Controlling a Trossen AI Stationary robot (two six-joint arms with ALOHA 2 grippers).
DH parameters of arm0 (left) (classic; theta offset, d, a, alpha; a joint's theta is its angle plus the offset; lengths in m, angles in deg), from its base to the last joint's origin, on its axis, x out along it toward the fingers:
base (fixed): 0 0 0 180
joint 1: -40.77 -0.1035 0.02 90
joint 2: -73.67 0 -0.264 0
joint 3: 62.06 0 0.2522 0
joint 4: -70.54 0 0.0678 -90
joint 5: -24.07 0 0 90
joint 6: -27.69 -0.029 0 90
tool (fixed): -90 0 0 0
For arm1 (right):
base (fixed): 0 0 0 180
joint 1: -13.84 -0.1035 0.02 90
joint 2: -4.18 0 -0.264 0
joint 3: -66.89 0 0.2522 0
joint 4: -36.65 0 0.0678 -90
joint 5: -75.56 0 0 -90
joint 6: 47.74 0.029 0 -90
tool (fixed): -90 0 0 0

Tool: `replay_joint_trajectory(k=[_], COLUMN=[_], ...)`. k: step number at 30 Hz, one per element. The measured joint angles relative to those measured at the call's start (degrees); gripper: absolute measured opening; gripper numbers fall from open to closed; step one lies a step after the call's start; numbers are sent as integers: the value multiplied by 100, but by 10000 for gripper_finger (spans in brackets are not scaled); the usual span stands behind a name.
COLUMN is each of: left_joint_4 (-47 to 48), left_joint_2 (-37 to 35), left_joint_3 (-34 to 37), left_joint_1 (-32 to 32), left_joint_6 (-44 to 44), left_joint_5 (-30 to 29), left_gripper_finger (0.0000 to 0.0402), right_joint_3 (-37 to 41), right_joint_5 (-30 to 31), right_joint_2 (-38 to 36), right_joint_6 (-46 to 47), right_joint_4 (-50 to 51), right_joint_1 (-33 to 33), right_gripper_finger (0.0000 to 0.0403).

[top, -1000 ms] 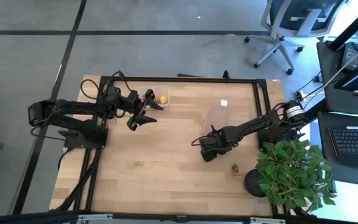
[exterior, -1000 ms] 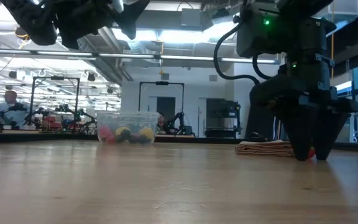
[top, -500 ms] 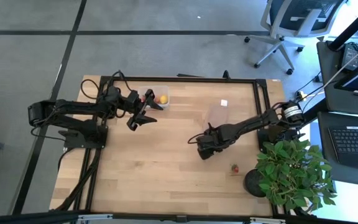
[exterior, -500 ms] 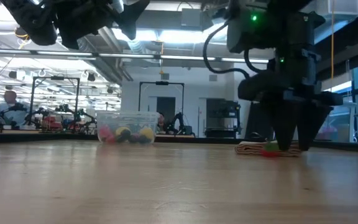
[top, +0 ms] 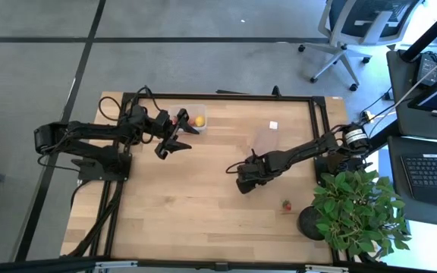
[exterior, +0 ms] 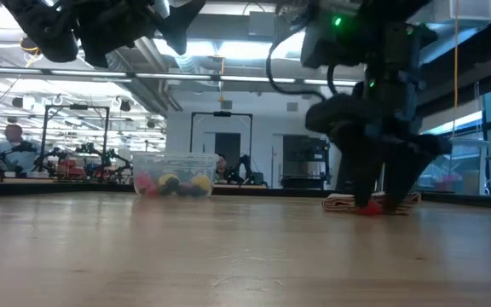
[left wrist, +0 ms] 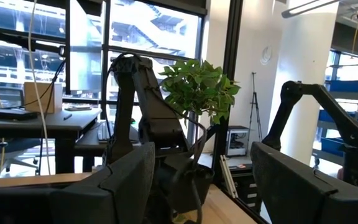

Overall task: Pick and placing Produce into tupperware
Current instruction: Put the strawberry into the transparent bin

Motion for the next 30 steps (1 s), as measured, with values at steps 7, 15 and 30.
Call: replay_joint_trajectory(k=[7,15,30], left_joint_4=[107,176,174], left_joint_2=[2,2,2], left_joint_3=[1,2,2], left_joint_1=[0,0,2], left_joint_6=[17,118,114], left_joint_5=[11,105,111], left_gripper_finger=[254,254,254], right_joint_3=[-16,-24,-62], right_joint_5=[39,168,316], right_joint_2=[219,250,274], right_joint_6=[-281,-459,-544], right_joint_4=[-291,-252,-229], right_joint_1=[119,126,124], right_gripper_finger=[232,232,232])
